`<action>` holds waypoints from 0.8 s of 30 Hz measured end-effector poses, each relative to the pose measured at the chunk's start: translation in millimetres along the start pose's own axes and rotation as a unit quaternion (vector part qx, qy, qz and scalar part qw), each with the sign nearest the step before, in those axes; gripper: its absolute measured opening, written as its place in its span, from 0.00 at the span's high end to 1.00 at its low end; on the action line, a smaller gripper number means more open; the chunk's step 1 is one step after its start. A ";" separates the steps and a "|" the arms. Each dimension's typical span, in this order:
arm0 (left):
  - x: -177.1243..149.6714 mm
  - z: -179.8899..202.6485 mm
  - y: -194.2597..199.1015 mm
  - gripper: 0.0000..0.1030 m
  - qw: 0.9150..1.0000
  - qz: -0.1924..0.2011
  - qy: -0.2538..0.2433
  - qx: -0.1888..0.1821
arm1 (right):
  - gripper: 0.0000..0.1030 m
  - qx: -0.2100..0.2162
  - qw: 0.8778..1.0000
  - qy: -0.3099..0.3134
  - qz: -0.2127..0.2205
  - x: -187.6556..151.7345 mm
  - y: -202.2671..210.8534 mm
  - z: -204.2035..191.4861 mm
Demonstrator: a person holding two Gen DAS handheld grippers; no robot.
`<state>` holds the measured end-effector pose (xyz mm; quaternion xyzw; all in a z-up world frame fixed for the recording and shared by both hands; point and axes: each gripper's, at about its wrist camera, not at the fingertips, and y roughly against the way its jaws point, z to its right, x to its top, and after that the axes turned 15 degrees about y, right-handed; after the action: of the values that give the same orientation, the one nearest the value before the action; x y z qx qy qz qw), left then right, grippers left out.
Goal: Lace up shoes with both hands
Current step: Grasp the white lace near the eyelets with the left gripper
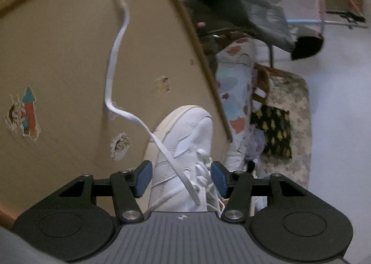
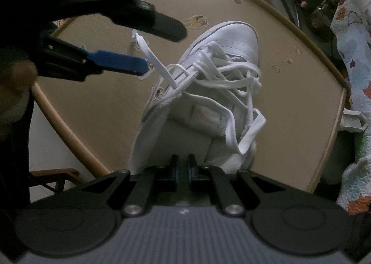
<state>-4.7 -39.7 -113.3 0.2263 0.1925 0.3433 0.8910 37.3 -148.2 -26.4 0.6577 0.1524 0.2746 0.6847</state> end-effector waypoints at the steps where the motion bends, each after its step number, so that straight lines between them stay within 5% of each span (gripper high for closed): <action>1: -1.1 0.7 -2.0 0.48 1.000 0.000 0.005 0.000 | 0.93 0.001 1.000 0.001 -0.001 0.0 0.4 0.4; 7: -7.2 8.1 -8.6 0.83 1.000 -0.001 0.002 -0.003 | 0.93 0.000 1.000 0.002 -0.004 4.3 2.0 -7.3; 24: 14.3 0.4 -7.5 0.97 0.999 0.004 -0.040 0.005 | 0.93 0.001 1.000 -0.002 0.002 4.3 6.1 -15.5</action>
<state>9.3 -34.8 -119.6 0.2447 0.1572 0.3362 0.8958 30.8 -133.2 -21.1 0.6590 0.1499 0.2744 0.6841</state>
